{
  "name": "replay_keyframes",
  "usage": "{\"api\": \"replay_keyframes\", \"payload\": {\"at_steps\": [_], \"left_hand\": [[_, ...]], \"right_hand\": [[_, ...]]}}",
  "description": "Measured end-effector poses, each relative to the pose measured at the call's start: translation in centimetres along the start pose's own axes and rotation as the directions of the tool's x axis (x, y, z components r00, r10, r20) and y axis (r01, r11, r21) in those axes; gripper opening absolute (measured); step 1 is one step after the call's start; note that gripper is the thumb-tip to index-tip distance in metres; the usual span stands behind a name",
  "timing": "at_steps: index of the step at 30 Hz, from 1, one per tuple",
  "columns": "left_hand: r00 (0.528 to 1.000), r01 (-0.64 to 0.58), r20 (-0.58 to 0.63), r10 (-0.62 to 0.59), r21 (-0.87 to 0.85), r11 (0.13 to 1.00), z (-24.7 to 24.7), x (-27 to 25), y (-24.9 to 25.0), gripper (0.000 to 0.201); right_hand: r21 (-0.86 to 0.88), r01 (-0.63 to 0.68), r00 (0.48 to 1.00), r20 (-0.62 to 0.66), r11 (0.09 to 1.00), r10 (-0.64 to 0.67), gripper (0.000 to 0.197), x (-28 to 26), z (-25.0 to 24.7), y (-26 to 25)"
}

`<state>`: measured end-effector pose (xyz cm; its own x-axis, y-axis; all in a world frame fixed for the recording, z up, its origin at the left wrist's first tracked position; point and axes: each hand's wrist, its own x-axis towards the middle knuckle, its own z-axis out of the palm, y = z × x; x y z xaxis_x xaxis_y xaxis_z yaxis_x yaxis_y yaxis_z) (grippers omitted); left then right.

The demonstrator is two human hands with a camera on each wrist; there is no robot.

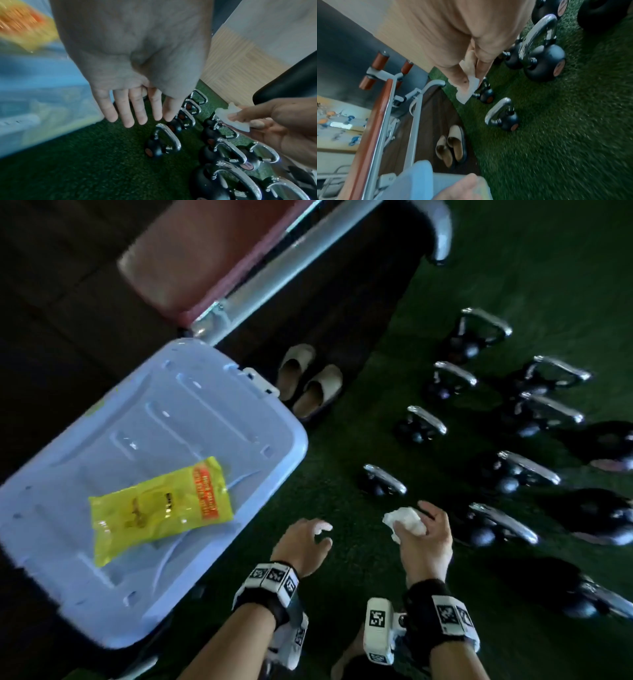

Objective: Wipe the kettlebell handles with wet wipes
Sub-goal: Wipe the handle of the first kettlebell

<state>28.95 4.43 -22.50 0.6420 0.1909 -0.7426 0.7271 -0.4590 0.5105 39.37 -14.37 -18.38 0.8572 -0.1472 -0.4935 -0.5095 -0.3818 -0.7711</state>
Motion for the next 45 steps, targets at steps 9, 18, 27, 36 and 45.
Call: {"api": "replay_keyframes", "payload": {"at_steps": [9, 18, 27, 36, 45], "left_hand": [[0.979, 0.186, -0.037, -0.202, -0.255, 0.949, 12.2, 19.5, 1.9, 0.053], [0.965, -0.111, -0.256, -0.049, -0.573, 0.812, 18.2, 35.1, -1.7, 0.072], [0.942, -0.299, -0.301, 0.152, -0.539, 0.788, 19.0, 39.9, -1.8, 0.076], [0.948, -0.293, -0.275, 0.162, -0.546, 0.785, 19.1, 40.0, -1.8, 0.087], [0.937, -0.286, -0.322, 0.136, -0.482, 0.829, 19.6, 40.4, -1.7, 0.075]], "right_hand": [[0.025, 0.200, 0.950, -0.251, 0.979, -0.188, 0.037, 14.5, -2.2, 12.3], [0.295, 0.407, 0.894, -0.322, 0.865, -0.311, 0.041, 22.3, 3.4, 20.6], [0.261, 0.552, 0.803, -0.422, 0.792, -0.421, 0.020, 22.0, 7.2, 20.2], [0.150, 0.553, 0.777, -0.447, 0.820, -0.442, 0.046, 20.1, 11.1, 18.7], [-0.106, 0.575, 0.655, -0.535, 0.812, -0.534, 0.026, 19.8, 11.9, 19.7]]}}
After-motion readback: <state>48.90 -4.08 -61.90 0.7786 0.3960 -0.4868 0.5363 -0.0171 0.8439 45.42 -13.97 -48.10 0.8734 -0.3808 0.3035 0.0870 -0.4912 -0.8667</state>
